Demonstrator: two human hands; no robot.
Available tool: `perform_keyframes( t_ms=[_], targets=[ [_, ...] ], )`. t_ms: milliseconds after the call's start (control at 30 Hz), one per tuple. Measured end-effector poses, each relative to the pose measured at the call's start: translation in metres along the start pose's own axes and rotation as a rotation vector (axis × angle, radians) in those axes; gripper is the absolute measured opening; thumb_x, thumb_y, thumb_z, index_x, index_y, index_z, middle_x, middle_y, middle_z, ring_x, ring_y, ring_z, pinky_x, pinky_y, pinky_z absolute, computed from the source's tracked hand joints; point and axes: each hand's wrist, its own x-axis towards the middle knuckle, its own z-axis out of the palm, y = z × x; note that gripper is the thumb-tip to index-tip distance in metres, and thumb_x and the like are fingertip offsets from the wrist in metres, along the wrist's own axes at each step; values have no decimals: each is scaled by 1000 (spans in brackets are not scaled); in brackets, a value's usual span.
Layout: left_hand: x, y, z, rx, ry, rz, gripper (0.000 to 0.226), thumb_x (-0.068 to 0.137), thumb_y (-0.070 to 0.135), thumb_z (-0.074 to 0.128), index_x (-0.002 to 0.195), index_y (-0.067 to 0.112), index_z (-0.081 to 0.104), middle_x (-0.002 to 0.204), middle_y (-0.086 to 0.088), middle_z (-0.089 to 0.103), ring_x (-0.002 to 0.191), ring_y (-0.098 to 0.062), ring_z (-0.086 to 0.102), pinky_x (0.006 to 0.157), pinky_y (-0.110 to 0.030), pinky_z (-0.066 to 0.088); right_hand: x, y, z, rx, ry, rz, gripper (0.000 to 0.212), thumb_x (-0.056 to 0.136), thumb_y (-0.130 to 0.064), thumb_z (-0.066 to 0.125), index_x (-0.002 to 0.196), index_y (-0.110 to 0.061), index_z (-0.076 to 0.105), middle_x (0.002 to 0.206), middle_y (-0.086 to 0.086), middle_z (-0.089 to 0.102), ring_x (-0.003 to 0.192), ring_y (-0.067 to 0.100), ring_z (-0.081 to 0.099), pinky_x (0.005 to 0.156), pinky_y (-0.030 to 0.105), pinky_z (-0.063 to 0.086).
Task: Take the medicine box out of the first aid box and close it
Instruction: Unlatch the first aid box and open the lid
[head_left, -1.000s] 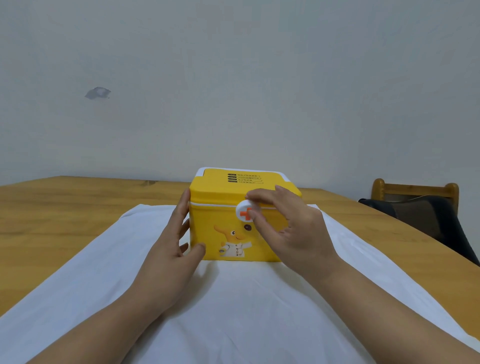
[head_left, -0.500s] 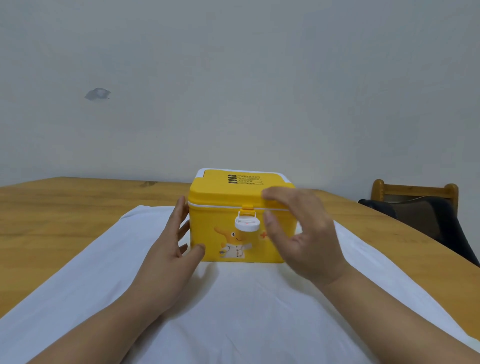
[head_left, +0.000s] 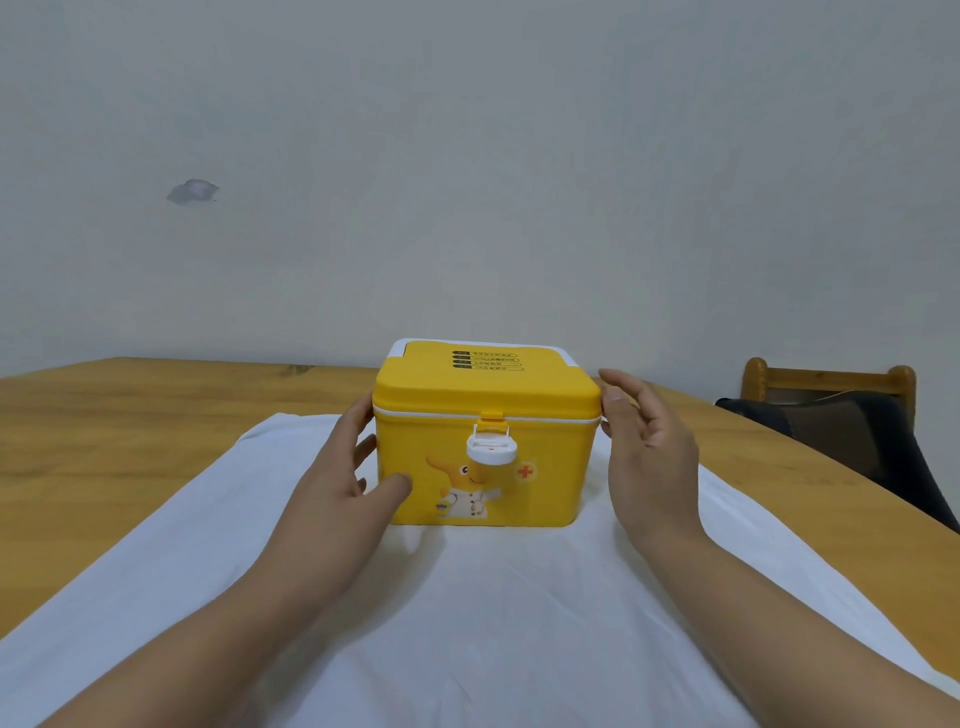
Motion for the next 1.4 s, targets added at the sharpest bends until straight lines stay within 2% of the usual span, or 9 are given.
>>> perform_keyframes(
  t_ms=[267, 467, 633, 767, 867, 1000, 1133, 1333, 1400],
  targets=[
    [2, 6, -1, 14, -4, 11, 88, 81, 33, 62, 154, 70, 29, 136, 61, 44, 136, 19, 39, 122, -45, 38, 6, -4, -1, 51, -9, -43, 18, 110, -36, 58, 124, -34, 70, 86, -32, 78, 95, -2, 73, 91, 33, 57],
    [5, 6, -2, 31, -18, 29, 92, 83, 34, 63, 158, 69, 23, 140, 61, 41, 131, 31, 37, 119, -40, 38, 18, -2, -1, 212, 13, 34, 17, 106, -25, 65, 101, -9, 68, 88, -18, 82, 97, 8, 77, 104, 53, 59],
    [5, 5, 0, 59, -18, 89, 95, 85, 29, 63, 148, 82, 17, 142, 62, 38, 131, 32, 38, 108, -33, 41, 22, 5, -1, 209, -43, -3, 31, 95, -42, 58, 76, -26, 77, 96, -10, 83, 105, 14, 75, 105, 51, 57],
    [3, 1, -1, 68, -11, 99, 93, 87, 25, 66, 137, 89, 21, 143, 61, 38, 130, 31, 40, 112, -37, 41, 28, 4, 2, 239, -43, -21, 29, 100, -44, 57, 87, -42, 83, 103, -11, 84, 107, 12, 75, 103, 42, 58],
    [4, -8, -3, 141, -24, 138, 89, 98, 10, 68, 150, 73, 34, 161, 48, 27, 148, 10, 36, 117, -39, 42, 36, -1, 5, 234, -35, -16, 31, 105, -40, 53, 94, -44, 82, 107, -17, 83, 115, 9, 74, 101, 40, 57],
    [6, -11, -6, 197, -42, 154, 76, 99, 9, 65, 146, 65, 44, 162, 48, 20, 153, -2, 33, 109, -31, 41, 47, -6, 12, 233, -53, 40, 30, 104, -45, 49, 109, -43, 79, 115, -24, 80, 121, 4, 70, 92, 29, 54],
    [6, -14, -5, 219, -30, 167, 80, 98, 6, 65, 146, 66, 41, 169, 41, 17, 154, -2, 32, 108, -33, 43, 58, -4, 19, 240, -96, 77, 42, 105, -49, 47, 130, -35, 79, 127, -27, 75, 131, 5, 63, 91, 24, 51],
    [5, -22, -1, 192, -36, 140, 87, 97, 7, 63, 153, 67, 34, 170, 30, 27, 153, 4, 30, 113, -41, 44, 71, 3, 27, 272, -227, 166, 50, 96, -63, 53, 138, -44, 73, 131, -36, 66, 127, -11, 55, 102, 31, 47],
    [5, -23, -1, 186, -32, 133, 87, 97, 7, 62, 154, 66, 33, 171, 27, 31, 154, 3, 30, 115, -42, 43, 74, 5, 29, 320, -281, 211, 46, 96, -62, 58, 135, -46, 74, 130, -36, 68, 122, -16, 57, 96, 28, 50]
  ],
)
